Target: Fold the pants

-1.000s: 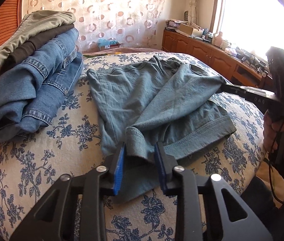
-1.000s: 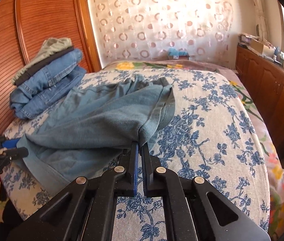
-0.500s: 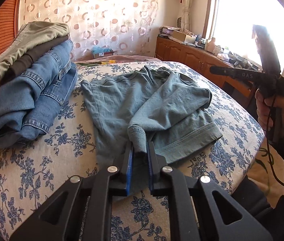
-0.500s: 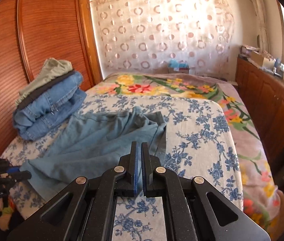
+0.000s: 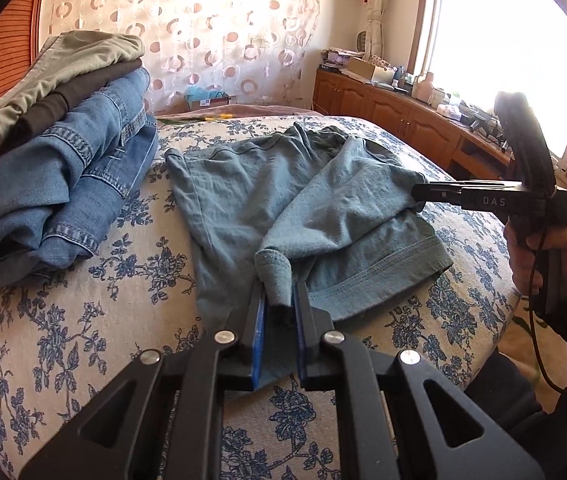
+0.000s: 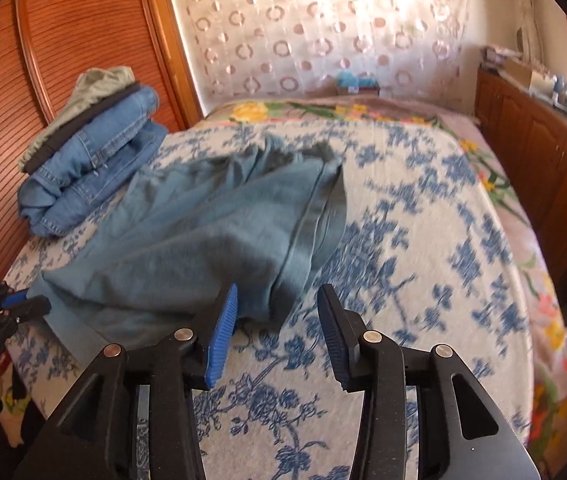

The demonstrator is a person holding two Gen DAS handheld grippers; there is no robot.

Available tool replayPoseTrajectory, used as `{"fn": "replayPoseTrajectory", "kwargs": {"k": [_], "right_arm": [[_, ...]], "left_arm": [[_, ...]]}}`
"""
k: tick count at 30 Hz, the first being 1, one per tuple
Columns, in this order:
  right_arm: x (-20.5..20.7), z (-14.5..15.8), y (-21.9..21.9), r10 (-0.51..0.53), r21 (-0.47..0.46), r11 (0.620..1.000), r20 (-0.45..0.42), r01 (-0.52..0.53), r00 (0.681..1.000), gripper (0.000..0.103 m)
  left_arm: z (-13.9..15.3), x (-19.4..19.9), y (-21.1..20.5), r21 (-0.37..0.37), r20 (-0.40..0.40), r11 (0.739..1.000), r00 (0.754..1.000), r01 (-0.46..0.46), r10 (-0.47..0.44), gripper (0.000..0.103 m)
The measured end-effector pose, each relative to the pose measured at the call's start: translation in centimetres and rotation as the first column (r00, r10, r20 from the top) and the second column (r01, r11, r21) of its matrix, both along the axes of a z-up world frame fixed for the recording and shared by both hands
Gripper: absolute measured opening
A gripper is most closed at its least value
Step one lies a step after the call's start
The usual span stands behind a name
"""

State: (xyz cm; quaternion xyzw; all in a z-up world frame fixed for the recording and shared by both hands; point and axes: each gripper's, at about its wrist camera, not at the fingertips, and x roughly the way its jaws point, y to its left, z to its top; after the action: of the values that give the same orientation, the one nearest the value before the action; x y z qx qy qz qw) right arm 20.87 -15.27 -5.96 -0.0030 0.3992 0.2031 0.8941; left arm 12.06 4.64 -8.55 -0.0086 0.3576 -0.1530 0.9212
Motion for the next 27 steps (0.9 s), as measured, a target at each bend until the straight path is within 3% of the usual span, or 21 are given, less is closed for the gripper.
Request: {"fn": "replayPoseTrajectory", "kwargs": {"k": [5,8,10,14,20,27], "right_arm": [[0.5,-0.6,0.2,0.013,0.02,1.0,-0.037,-0.012,0.999,0.041],[0.7,-0.7,0.2,0.023,0.03,0.999,-0.038,-0.022,0.999,0.028],[0.6,-0.5,0.3,0.045,0.043,0.998,-0.033,-0.043,0.998,0.004],[0.0,0.7,0.3,0.052,0.039,0.998,0.02,-0.053,0.998,0.001],[0.6,4.9,0.1,0.037,0.031,0.999,0.116,-0.041,0.993,0.001],[3.2,9.5,4.0,0.09,-0.015,0.996,0.215,-0.089,0.972,0.001]], "left_arm": [[-0.2,0.0,0.0,0.0,-0.003,1.0,1.0,-0.001,0.001,0.01],[-0.4,0.1,0.0,0.0,-0.006,1.0,1.0,-0.002,0.002,0.01],[-0.6,0.0,0.1,0.001,-0.01,1.0,1.0,-0.004,0.004,0.01],[-0.3,-0.2,0.2,-0.012,0.001,1.0,1.0,-0.006,0.006,0.007],[0.6,-1.2,0.0,-0.04,0.025,0.999,1.0,0.009,-0.008,0.007],[0.8,-2.1,0.6,-0.082,0.026,0.997,1.0,0.003,-0.001,0.007]]}}
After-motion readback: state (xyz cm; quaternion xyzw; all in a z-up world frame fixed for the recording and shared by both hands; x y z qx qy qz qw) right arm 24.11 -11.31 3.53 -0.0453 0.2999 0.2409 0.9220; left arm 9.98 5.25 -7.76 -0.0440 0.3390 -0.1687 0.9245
